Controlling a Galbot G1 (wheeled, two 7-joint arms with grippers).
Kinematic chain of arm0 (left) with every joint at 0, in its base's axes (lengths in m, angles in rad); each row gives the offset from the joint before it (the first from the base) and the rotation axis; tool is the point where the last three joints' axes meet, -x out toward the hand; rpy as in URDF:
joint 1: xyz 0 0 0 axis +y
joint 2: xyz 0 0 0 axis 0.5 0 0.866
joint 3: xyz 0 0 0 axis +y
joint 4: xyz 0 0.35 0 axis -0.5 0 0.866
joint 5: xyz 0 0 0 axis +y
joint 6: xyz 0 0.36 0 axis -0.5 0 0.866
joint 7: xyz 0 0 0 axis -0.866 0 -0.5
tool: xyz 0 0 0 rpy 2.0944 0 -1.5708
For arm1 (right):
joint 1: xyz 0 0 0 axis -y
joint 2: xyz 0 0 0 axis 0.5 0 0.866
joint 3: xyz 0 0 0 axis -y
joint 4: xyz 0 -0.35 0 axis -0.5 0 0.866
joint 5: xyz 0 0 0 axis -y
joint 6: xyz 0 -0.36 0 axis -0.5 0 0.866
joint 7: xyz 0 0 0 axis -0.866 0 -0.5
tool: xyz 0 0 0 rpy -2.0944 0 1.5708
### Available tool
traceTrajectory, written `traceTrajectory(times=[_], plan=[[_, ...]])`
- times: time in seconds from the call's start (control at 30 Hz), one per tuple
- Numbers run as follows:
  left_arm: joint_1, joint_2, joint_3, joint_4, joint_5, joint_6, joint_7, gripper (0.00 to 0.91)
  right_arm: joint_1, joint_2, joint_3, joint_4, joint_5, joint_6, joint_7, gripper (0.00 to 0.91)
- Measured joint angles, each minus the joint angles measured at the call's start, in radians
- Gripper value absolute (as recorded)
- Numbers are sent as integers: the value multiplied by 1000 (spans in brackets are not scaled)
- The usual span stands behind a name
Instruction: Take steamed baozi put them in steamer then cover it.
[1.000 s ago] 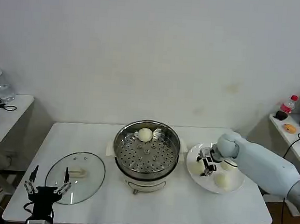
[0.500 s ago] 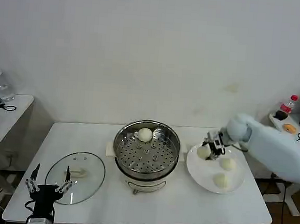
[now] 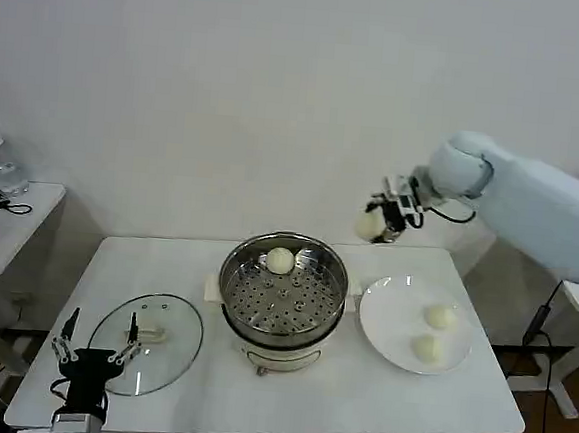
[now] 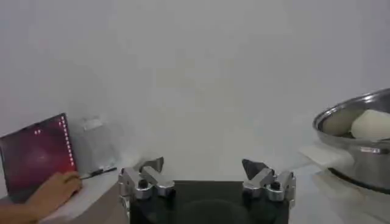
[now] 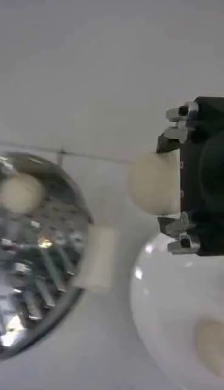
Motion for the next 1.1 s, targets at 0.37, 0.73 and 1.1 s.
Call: traceTrajectory(times=[0.37,0.73,1.1], plan=[[-14,5,-21,0,-15,12,3,907,-39,209,-50,-21,172,-138,67,715],[-14,2,-26,-1,-16,12,3,907,-131,318,-67,-65,224,-224,103,715],[-7,-2,-32,-13,-16,9,2,907,-191,383,-68,-125,206,-243,113,715]])
